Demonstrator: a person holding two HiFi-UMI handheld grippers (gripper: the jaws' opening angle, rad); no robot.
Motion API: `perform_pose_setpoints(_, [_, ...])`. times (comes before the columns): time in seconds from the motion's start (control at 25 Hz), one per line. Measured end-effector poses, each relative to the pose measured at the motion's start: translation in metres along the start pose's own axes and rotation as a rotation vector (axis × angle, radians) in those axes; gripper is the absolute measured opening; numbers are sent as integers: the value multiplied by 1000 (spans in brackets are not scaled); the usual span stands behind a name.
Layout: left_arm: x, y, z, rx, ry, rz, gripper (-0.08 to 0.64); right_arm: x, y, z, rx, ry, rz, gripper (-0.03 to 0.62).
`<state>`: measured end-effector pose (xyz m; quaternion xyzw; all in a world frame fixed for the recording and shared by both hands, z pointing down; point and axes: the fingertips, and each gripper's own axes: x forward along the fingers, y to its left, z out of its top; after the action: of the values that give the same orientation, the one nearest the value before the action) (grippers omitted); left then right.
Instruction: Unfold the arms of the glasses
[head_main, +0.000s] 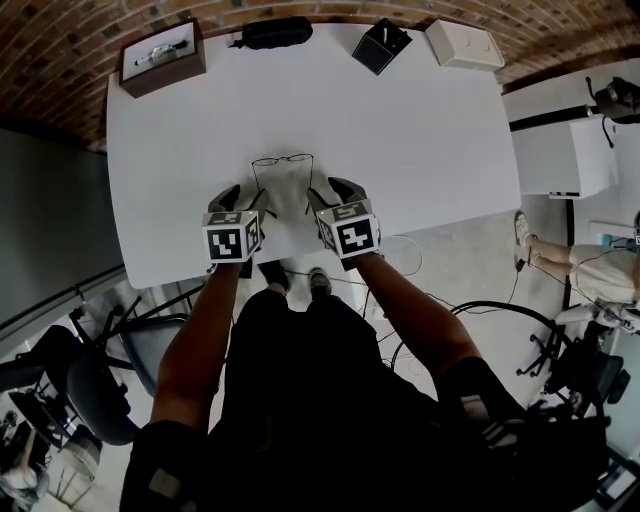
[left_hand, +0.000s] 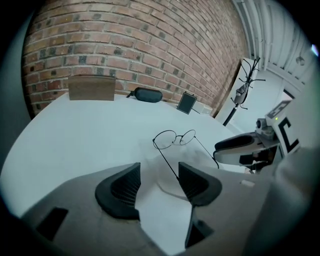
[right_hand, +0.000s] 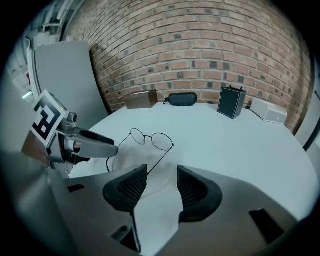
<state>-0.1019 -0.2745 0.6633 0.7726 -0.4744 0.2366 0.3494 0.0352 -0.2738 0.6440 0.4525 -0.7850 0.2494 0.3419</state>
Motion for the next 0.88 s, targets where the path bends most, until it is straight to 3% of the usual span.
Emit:
perform_pose_setpoints(0.32, [-1, 1, 2, 33, -8, 17, 242, -5, -3, 3, -67, -31, -14, 166])
perform_pose_setpoints(0.72, [-5, -12, 2, 42, -31, 10, 242, -8, -1, 5, -71, -57, 2, 166])
perform_pose_setpoints(0.88, [-23, -12, 18, 43, -124, 48, 238, -20, 8, 17, -70, -112, 37, 166])
